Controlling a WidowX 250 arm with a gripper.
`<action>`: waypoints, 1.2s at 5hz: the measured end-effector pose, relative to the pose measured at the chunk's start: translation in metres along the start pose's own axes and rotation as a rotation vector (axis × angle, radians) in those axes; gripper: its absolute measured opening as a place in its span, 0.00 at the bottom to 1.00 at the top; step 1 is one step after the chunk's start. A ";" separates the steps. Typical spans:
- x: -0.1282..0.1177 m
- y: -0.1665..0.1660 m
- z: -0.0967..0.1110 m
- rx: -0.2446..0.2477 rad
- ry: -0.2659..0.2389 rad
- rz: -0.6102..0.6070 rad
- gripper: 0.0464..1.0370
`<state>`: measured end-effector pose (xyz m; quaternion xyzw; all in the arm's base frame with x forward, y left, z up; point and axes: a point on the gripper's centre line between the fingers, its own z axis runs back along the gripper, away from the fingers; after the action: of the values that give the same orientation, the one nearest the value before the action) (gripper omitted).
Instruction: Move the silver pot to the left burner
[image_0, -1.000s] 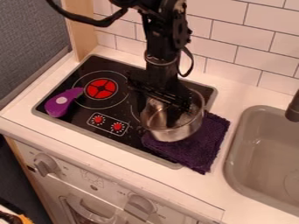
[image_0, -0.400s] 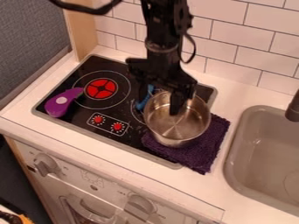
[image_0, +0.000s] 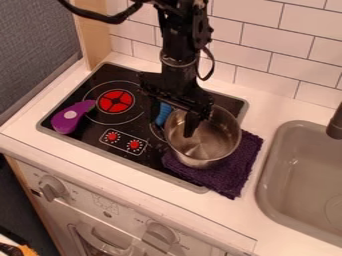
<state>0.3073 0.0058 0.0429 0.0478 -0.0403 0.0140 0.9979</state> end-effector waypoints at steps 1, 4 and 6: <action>-0.003 0.005 -0.010 -0.010 0.036 0.020 0.90; -0.005 0.002 -0.014 -0.018 0.044 -0.014 0.10; -0.002 -0.006 -0.003 -0.050 0.051 -0.008 0.03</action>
<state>0.3054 0.0003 0.0390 0.0225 -0.0150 0.0100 0.9996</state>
